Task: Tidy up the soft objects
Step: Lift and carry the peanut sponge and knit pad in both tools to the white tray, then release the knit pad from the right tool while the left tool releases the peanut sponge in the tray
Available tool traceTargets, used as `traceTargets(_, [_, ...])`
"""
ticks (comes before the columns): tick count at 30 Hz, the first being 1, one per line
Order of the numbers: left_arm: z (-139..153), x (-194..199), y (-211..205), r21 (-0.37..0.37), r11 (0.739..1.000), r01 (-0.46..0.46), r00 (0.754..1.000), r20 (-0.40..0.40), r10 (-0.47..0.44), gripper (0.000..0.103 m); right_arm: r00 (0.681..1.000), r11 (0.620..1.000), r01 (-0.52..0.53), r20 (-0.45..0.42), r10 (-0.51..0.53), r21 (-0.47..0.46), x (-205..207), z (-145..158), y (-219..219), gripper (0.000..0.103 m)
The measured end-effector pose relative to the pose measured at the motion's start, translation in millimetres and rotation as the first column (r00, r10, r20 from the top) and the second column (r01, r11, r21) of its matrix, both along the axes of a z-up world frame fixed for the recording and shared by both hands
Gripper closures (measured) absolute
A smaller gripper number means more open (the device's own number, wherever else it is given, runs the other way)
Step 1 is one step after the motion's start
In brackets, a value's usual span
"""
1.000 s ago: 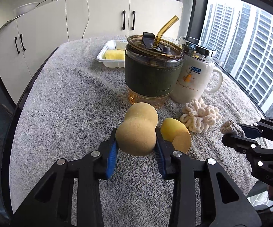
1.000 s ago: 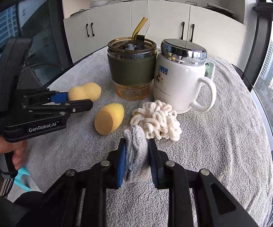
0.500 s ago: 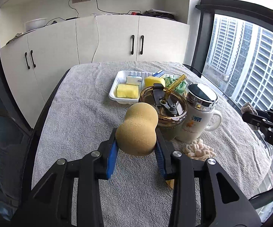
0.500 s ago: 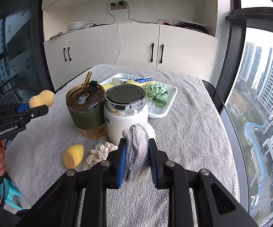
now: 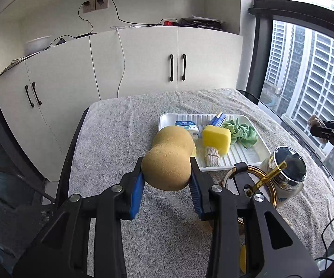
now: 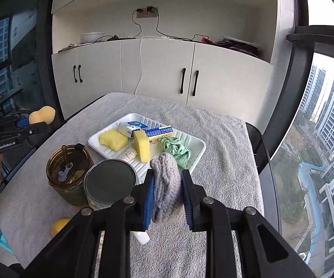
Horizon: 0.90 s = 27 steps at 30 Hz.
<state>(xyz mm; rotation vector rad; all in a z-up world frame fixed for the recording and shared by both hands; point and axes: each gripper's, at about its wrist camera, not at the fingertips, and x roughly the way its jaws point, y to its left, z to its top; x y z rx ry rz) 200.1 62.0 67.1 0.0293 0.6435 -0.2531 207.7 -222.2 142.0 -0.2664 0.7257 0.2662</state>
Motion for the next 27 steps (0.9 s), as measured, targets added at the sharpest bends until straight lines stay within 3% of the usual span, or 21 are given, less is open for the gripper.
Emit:
traceTargets(7, [-6, 70, -8, 0.052, 0.998, 0.043, 0.999, -0.034, -0.041, 0.070, 0.994, 0.998, -0.053, -0.092, 0.052, -0.013, 69, -11, 4, 0.078])
traceTargets(14, [-34, 127, -35, 0.087, 0.987, 0.138, 0.986, -0.105, -0.128, 0.070, 0.967, 0.992, -0.127, -0.222, 0.121, -0.011, 123, -47, 17, 0.078])
traceTargets(20, [-62, 161, -49, 0.109, 0.978, 0.180, 0.974, -0.159, -0.162, 0.070, 0.943, 0.984, -0.177, -0.288, 0.168, -0.005, 146, -79, 24, 0.078])
traceTargets(27, [-72, 191, -48, 0.078, 0.982, 0.172, 0.972, -0.176, -0.157, 0.070, 0.920, 0.978, -0.208, -0.339, 0.198, 0.006, 157, -98, 26, 0.078])
